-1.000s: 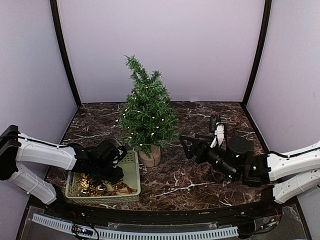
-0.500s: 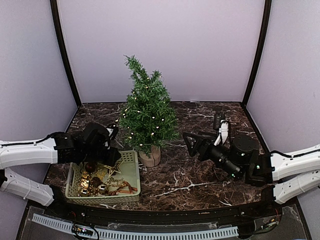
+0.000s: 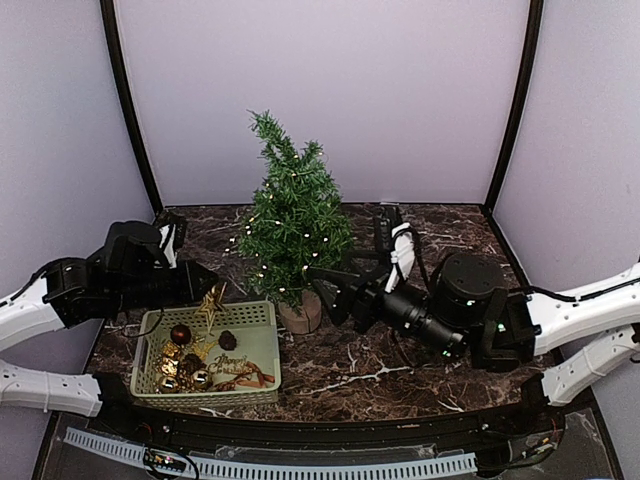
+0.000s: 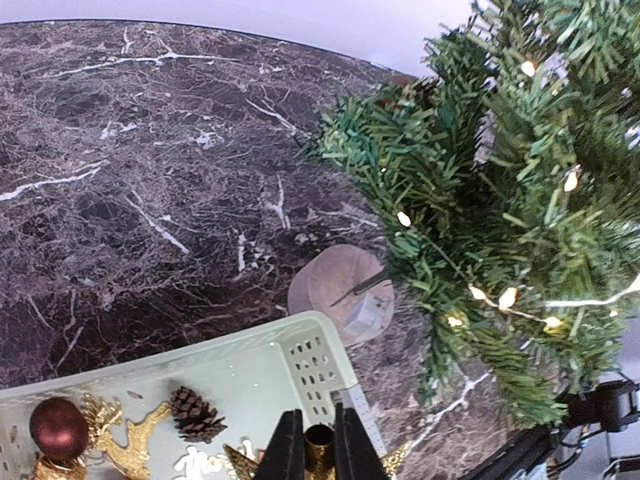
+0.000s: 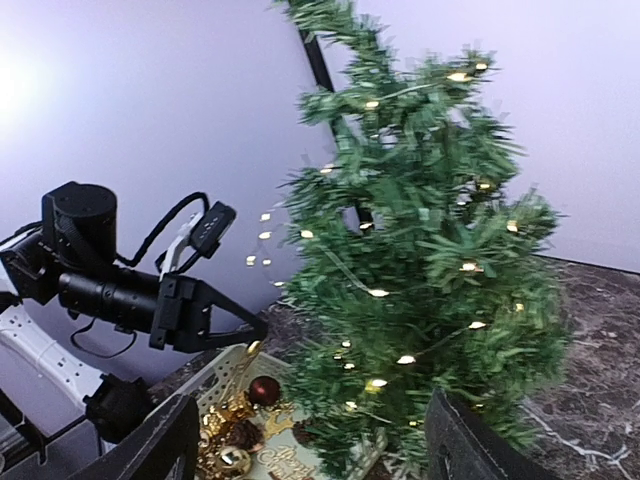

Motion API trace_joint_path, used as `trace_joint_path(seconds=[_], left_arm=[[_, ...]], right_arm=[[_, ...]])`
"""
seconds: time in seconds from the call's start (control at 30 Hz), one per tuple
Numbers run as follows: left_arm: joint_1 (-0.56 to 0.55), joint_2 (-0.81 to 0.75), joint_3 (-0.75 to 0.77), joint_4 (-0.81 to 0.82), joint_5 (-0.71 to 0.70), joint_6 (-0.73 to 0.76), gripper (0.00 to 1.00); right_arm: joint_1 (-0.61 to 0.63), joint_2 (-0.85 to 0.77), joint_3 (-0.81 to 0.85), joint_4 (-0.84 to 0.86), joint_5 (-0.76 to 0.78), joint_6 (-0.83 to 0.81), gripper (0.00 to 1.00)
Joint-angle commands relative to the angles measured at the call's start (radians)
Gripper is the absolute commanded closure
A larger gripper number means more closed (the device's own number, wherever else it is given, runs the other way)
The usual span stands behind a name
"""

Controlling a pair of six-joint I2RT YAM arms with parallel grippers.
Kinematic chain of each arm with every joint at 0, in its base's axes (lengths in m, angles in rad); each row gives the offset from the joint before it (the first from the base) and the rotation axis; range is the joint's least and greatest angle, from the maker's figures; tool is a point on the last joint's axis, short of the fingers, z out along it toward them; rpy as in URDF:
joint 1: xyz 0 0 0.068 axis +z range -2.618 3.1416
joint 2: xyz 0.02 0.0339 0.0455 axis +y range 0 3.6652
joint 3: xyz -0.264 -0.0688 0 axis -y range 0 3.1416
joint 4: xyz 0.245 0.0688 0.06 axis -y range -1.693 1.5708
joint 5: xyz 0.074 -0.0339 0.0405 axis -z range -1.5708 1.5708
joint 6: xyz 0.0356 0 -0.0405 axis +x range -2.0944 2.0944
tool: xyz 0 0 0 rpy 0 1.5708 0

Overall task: Decorate the small christmas tree
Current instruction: Pick up the ornament star from the bin, then pass from the left arm to the right

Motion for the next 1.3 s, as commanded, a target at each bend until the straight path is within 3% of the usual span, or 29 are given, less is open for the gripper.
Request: trace_joint_path(seconds=[0.0,0.27,0.47,0.8,1.0,1.1,1.27], left_arm=[[-0.004,-0.055,0.008,0.022,0.046,-0.118,0.90],[-0.004,-0.157,-0.097,0.198,0.143,-0.220,0.90],[-0.005,-0.169,-0.194,0.391,0.241,-0.282,0.90],[-0.004,-0.256,-0.249,0.444,0.312,-0.330,0.90],[-0.004,-0.320,-0.286,0.444,0.320,-0.349,0.90],[-0.004,-0.321,-0.288,0.453,0.327,-0.348,0.90],[-0.005,-0.318,-0.288,0.455,0.330,-0.348,0.90]], right_arm=[[0.065,0.118,0.117,0.016,0.026,-0.053,0.22],[0.142,0.335,0.320,-0.009,0.074,0.018,0.24],[0.149,0.445,0.440,-0.140,0.107,0.166,0.25],[0.150,0.615,0.669,-0.364,0.169,0.330,0.29],[0.150,0.668,0.711,-0.432,0.195,0.403,0.36],[0.150,0.693,0.747,-0.447,0.209,0.396,0.45],[0.150,0.716,0.782,-0.448,0.243,0.378,0.73]])
